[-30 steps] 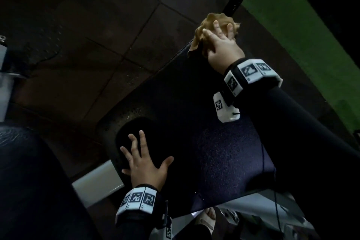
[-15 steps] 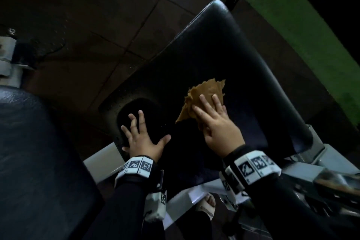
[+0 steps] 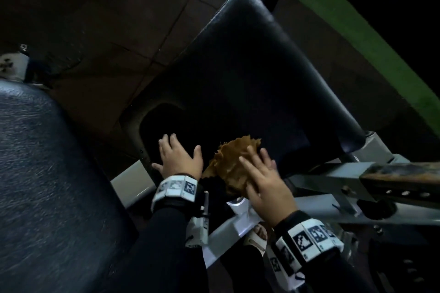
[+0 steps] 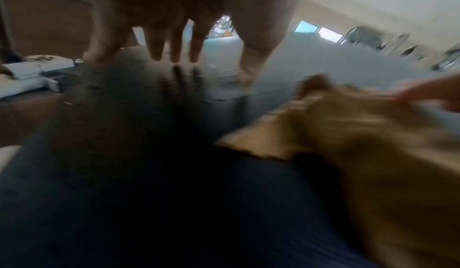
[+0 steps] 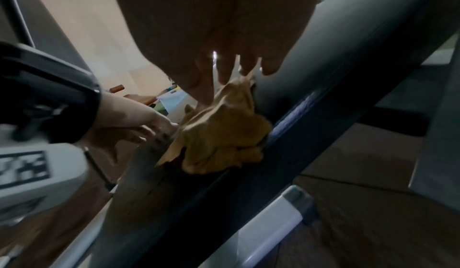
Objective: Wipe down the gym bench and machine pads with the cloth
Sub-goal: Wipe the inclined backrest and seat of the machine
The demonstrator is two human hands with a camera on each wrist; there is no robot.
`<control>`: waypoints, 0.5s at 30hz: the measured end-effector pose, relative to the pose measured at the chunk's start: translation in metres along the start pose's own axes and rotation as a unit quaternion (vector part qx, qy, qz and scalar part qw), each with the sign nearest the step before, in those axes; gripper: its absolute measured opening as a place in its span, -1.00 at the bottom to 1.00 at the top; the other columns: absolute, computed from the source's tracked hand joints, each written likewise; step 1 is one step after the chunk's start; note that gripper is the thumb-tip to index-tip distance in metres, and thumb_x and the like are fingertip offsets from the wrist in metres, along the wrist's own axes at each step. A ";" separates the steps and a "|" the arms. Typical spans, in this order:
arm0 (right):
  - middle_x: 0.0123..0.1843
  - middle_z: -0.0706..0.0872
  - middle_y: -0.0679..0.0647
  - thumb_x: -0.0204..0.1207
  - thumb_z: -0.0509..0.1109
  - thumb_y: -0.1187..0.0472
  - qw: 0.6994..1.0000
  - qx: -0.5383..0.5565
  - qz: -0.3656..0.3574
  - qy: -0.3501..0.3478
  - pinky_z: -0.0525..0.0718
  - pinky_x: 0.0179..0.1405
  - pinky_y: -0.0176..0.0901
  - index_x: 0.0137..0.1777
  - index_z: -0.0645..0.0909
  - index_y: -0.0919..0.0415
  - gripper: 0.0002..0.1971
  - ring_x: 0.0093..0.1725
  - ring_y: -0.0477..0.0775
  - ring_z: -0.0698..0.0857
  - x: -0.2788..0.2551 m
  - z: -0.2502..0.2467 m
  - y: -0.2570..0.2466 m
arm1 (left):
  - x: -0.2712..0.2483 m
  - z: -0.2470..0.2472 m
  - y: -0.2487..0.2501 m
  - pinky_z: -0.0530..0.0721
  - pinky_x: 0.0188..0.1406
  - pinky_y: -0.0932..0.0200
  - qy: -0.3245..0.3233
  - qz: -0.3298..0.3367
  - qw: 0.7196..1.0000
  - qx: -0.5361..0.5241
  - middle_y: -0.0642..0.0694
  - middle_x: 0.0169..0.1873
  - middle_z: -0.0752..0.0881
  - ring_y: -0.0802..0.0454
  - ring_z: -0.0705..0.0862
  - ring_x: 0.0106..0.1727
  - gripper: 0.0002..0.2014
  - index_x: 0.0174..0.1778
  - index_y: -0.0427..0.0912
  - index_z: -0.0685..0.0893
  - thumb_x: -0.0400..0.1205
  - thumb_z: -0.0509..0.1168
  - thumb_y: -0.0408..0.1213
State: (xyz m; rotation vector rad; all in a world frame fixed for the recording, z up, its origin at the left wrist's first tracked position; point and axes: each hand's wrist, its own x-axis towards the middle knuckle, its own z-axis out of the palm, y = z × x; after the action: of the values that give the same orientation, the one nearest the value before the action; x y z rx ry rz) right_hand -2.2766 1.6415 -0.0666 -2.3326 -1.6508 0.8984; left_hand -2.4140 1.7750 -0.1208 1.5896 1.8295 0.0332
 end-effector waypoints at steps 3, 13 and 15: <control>0.61 -0.30 -0.20 0.62 0.18 0.15 0.995 -0.059 0.069 0.044 -0.38 0.56 0.02 0.64 0.05 0.00 -0.38 0.57 -0.12 -0.41 0.011 -0.018 0.013 | -0.040 0.015 0.021 0.47 0.28 -0.24 0.069 0.021 0.996 -0.046 -0.14 0.42 0.41 -0.13 0.44 0.42 -0.50 0.40 -0.20 0.45 0.61 0.28 -0.02; 0.50 -0.71 -0.02 0.65 -0.11 -0.16 0.975 -0.137 0.169 0.031 -0.65 0.44 0.10 0.54 -0.57 -0.03 -0.27 0.47 -0.04 -0.67 0.036 -0.019 0.043 | -0.094 0.053 0.042 0.37 0.32 0.07 0.047 0.049 0.997 -0.038 -0.24 0.35 0.44 -0.17 0.40 0.36 -0.39 0.43 -0.32 0.45 0.62 0.25 0.09; 0.50 -0.72 -0.03 0.64 -0.11 -0.16 0.975 -0.141 0.165 0.037 -0.70 0.38 0.06 0.54 -0.58 -0.03 -0.26 0.46 -0.05 -0.69 0.036 -0.017 0.045 | -0.093 0.052 0.045 0.38 0.28 0.09 0.051 0.055 0.996 -0.046 -0.26 0.30 0.48 -0.18 0.44 0.31 -0.45 0.38 -0.34 0.48 0.62 0.30 0.01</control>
State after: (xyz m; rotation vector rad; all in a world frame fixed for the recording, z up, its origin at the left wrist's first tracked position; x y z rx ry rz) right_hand -2.2233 1.6605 -0.0863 -2.8550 -1.4701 0.6477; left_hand -2.3491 1.6827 -0.0953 1.6482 1.7892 0.2501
